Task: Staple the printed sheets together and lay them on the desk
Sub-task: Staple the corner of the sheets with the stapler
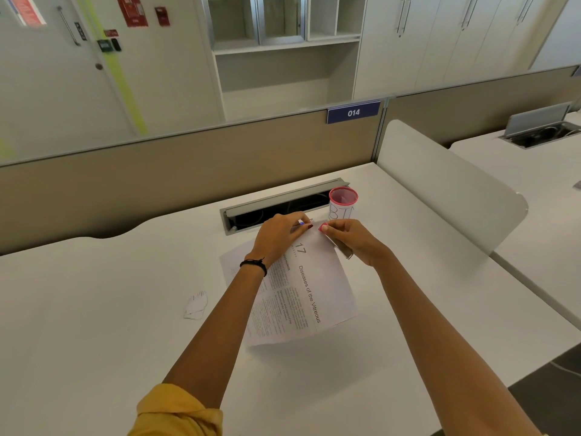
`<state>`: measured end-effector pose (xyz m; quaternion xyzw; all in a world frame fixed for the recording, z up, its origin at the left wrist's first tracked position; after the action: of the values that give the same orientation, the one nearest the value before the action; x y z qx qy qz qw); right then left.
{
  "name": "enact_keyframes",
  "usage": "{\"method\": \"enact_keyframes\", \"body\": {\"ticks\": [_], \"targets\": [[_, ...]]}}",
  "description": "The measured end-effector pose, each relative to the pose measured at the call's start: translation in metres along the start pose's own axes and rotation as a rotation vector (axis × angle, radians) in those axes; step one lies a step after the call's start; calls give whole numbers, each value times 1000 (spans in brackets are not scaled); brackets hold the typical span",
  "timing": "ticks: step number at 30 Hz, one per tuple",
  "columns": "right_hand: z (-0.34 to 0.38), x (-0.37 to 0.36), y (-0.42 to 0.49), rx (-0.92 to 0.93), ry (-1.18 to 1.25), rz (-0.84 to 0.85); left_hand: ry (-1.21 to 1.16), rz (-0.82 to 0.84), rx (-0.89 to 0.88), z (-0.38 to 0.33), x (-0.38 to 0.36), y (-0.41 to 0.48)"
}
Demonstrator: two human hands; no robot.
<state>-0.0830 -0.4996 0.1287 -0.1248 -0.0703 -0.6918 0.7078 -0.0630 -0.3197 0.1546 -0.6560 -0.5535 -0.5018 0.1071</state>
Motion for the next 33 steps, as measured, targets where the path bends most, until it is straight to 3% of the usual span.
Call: {"method": "enact_keyframes", "body": {"ticks": [12, 33], "targets": [[9, -14, -8, -19, -50, 85, -32, 26, -11, 1, 12, -10], [11, -20, -7, 33, 40, 33, -19, 6, -3, -2, 19, -11]]}}
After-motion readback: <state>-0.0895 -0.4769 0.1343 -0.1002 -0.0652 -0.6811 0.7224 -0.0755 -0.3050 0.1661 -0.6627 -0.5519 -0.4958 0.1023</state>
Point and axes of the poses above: each hand's wrist, its own y-axis towards the middle knuckle, its own x-axis out of the back of the hand, z = x × y, the point moved 2 cm from there along y, towards the middle knuckle, and after that the axes turned 7 degrees about -z, right-handed, at the moved point
